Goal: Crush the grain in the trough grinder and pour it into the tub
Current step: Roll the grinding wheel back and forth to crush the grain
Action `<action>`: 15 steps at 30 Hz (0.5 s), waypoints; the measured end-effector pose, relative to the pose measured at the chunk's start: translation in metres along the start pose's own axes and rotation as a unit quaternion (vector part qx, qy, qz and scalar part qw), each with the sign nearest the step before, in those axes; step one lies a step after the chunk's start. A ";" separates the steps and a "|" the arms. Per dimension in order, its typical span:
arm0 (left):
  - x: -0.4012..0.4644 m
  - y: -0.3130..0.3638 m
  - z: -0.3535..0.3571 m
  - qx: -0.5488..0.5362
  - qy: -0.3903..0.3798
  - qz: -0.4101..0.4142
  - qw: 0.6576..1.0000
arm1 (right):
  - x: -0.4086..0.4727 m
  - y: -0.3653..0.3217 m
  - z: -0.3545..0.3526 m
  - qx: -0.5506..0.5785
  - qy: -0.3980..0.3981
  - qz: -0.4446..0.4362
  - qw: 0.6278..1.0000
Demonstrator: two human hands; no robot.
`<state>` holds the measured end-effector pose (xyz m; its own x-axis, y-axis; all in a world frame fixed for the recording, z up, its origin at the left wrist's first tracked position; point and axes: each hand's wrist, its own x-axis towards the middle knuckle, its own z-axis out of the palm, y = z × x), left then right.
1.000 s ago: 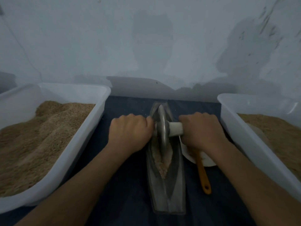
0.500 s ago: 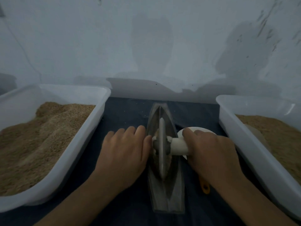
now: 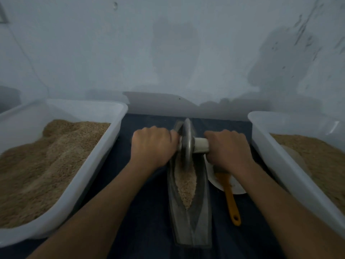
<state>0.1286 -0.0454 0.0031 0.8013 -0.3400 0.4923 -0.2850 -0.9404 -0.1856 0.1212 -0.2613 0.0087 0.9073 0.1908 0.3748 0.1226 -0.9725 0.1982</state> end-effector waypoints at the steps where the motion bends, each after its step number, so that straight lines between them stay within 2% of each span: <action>1: -0.017 0.003 -0.005 -0.013 0.015 0.005 1.000 | -0.014 -0.003 -0.001 0.001 0.014 0.000 1.000; 4: -0.061 0.005 -0.017 -0.076 0.060 -0.018 0.995 | -0.061 -0.009 -0.008 0.024 0.039 -0.020 0.999; 6: -0.079 0.005 -0.024 -0.087 0.083 0.000 0.993 | -0.084 -0.007 -0.011 0.047 0.076 -0.035 0.995; 10: -0.066 -0.002 -0.020 -0.096 0.090 0.019 0.991 | -0.079 -0.005 -0.009 0.010 0.091 -0.058 0.994; 12: -0.049 -0.004 -0.010 -0.035 0.062 0.034 0.997 | -0.050 -0.005 -0.005 -0.008 0.084 -0.053 0.995; 15: -0.011 -0.006 0.006 0.054 -0.010 0.032 0.998 | 0.000 0.003 0.001 -0.015 0.007 -0.042 0.999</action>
<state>0.1250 -0.0365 -0.0065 0.7935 -0.3986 0.4599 -0.2784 -0.9097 -0.3082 0.1215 -0.2646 0.0087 0.8885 0.2736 0.3684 0.1857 -0.9485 0.2566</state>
